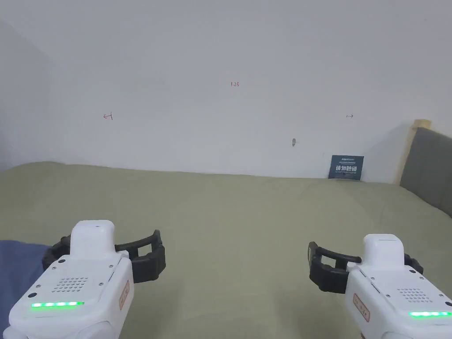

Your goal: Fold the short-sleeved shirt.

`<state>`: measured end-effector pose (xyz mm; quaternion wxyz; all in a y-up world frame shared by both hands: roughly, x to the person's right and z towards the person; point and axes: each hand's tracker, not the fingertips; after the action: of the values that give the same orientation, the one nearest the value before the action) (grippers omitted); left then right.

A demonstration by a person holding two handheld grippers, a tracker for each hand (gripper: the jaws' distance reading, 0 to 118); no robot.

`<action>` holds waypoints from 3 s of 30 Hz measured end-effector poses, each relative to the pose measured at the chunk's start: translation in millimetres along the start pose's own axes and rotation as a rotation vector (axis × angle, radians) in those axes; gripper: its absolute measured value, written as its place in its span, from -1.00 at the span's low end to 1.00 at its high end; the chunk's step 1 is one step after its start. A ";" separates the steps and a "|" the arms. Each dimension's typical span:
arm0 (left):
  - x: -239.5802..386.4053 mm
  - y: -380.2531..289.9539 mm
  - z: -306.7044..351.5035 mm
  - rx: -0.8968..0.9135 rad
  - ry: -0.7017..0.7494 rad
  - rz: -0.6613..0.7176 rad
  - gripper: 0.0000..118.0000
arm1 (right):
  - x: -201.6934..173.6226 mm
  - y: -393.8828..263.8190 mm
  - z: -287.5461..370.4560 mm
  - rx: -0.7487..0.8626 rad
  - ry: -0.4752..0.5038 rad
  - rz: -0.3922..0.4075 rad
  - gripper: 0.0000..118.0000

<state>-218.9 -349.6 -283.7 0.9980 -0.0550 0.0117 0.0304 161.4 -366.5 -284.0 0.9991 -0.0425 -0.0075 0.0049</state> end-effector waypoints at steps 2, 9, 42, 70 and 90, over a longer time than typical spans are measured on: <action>-4.6 -1.3 -0.9 -0.001 0.007 -0.001 1.00 | 0.3 0.2 -0.3 -0.003 -0.001 -0.003 1.00; 1.4 4.8 4.0 -0.001 0.003 -0.004 1.00 | 1.0 2.1 -0.2 -0.005 -0.007 0.012 1.00; -0.8 7.6 3.4 -0.003 -0.016 -0.008 1.00 | 5.5 7.5 2.6 0.013 -0.008 0.020 1.00; -2.8 7.1 -0.5 -0.019 -0.024 0.004 1.00 | 3.1 8.9 1.3 -0.019 0.018 0.020 1.00; -8.6 6.6 -0.7 -0.011 -0.003 -0.006 1.00 | 3.6 10.7 3.4 -0.001 -0.002 0.007 1.00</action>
<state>-227.9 -343.6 -285.0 0.9977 -0.0603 0.0100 0.0277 164.9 -355.5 -281.6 0.9990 -0.0433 -0.0084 0.0086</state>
